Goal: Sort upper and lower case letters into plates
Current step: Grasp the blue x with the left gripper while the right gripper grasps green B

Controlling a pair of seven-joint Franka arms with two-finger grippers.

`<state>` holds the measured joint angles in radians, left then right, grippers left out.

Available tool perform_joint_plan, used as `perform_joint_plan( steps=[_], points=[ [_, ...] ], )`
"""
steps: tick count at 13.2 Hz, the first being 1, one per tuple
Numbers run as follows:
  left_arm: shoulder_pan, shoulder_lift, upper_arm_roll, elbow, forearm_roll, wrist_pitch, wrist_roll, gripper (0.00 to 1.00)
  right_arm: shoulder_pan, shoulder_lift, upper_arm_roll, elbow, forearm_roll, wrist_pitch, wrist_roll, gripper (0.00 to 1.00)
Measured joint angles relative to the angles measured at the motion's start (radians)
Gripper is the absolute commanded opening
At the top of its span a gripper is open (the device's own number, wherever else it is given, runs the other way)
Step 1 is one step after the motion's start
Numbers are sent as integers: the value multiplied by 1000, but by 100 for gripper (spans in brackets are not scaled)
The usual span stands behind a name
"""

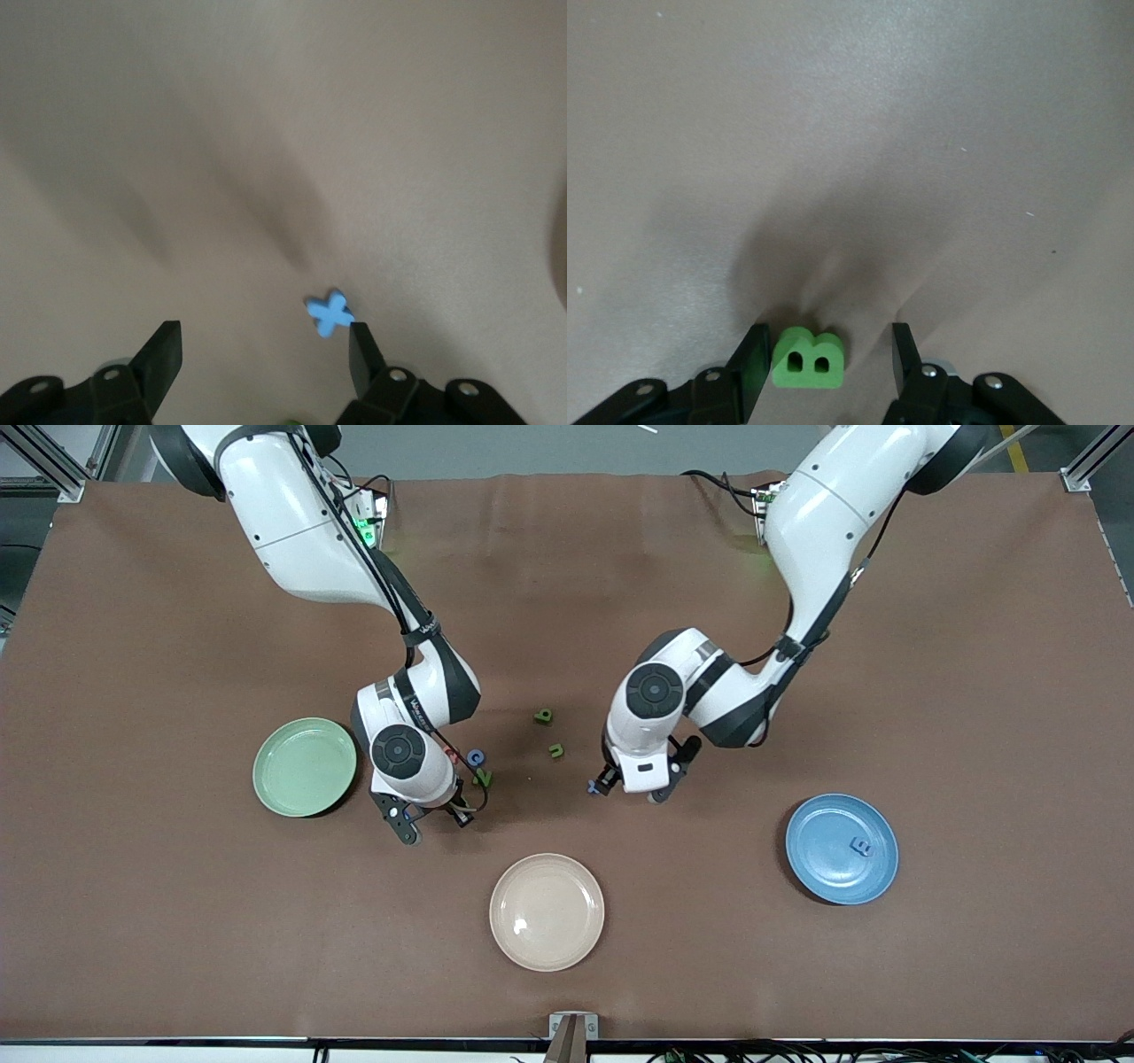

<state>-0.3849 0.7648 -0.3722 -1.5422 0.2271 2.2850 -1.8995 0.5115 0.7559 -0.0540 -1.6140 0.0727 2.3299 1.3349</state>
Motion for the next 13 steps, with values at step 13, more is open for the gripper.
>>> perform_joint_plan(
  steps=[13],
  points=[
    [-140, 117, 138, 96, 0, 84, -305, 47, -95, -96, -18, 10, 13, -149, -248, 0]
  ],
)
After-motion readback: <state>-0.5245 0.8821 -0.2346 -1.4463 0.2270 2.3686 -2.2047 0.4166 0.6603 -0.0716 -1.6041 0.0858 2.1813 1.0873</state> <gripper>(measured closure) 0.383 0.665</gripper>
